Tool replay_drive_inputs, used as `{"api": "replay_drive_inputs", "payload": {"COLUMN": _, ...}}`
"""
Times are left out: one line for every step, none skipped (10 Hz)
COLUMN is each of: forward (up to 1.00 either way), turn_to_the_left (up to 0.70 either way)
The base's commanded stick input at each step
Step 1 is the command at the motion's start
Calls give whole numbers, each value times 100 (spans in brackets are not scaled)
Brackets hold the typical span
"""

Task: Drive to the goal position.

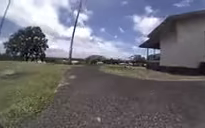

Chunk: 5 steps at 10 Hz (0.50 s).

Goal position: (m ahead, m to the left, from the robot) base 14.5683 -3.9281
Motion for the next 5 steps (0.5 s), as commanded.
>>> {"api": "replay_drive_inputs", "payload": {"forward": 70, "turn_to_the_left": 2}}
{"api": "replay_drive_inputs", "payload": {"forward": 70, "turn_to_the_left": 2}}
{"api": "replay_drive_inputs", "payload": {"forward": 70, "turn_to_the_left": 2}}
{"api": "replay_drive_inputs", "payload": {"forward": 70, "turn_to_the_left": 2}}
{"api": "replay_drive_inputs", "payload": {"forward": 70, "turn_to_the_left": 2}}
